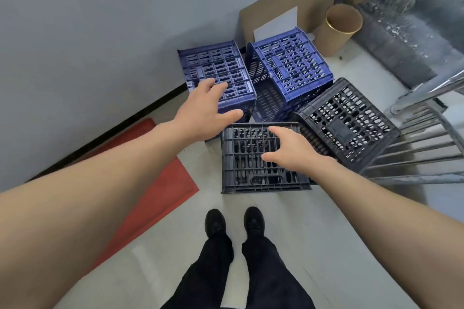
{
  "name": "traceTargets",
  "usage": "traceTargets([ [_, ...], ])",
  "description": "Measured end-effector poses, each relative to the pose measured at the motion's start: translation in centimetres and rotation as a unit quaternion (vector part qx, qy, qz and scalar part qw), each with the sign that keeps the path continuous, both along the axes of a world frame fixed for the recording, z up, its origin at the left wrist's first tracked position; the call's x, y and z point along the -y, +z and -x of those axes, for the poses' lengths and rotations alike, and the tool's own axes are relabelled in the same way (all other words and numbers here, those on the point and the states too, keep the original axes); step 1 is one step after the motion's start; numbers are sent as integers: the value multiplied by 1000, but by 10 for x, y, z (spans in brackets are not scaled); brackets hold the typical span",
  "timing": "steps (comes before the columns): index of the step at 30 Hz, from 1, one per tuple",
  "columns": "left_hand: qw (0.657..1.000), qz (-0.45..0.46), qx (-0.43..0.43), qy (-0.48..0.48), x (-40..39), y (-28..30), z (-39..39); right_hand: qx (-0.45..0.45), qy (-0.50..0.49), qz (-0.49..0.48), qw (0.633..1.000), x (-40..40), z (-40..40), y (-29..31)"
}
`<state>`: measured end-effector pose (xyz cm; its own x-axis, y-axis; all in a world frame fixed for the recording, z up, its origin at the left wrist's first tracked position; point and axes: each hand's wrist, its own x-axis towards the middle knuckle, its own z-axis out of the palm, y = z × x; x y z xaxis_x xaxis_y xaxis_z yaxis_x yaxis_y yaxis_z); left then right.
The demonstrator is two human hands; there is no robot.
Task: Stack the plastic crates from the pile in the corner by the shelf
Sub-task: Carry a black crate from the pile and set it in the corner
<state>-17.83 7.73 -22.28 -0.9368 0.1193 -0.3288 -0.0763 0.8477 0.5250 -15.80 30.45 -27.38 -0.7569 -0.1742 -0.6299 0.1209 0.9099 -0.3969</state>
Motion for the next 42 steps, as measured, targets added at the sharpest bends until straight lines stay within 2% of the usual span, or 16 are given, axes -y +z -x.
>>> traceTargets([
  [4, 1000, 5, 29, 5, -16, -35, -5, 30, 30, -10, 999, -7, 0, -28],
  [17, 991, 16, 118, 64, -35, -145, -39, 164, 158, -52, 972, -24, -28, -176],
  [25, 984, 12, 146, 103, -31, -173, -54, 170, 267, -98, 944, -16, -37, -232],
  [29, 982, 4, 151, 114, -25, -180, -58, 157, 304, -135, 930, -13, -44, -245],
  [35, 981, -1, 138, 134, -10, -171, -63, 132, 305, -110, 937, -8, -37, -240],
  [42, 978, 7, 126, 168, 9, -156, -73, 97, 238, -68, 964, 25, 9, -200],
])
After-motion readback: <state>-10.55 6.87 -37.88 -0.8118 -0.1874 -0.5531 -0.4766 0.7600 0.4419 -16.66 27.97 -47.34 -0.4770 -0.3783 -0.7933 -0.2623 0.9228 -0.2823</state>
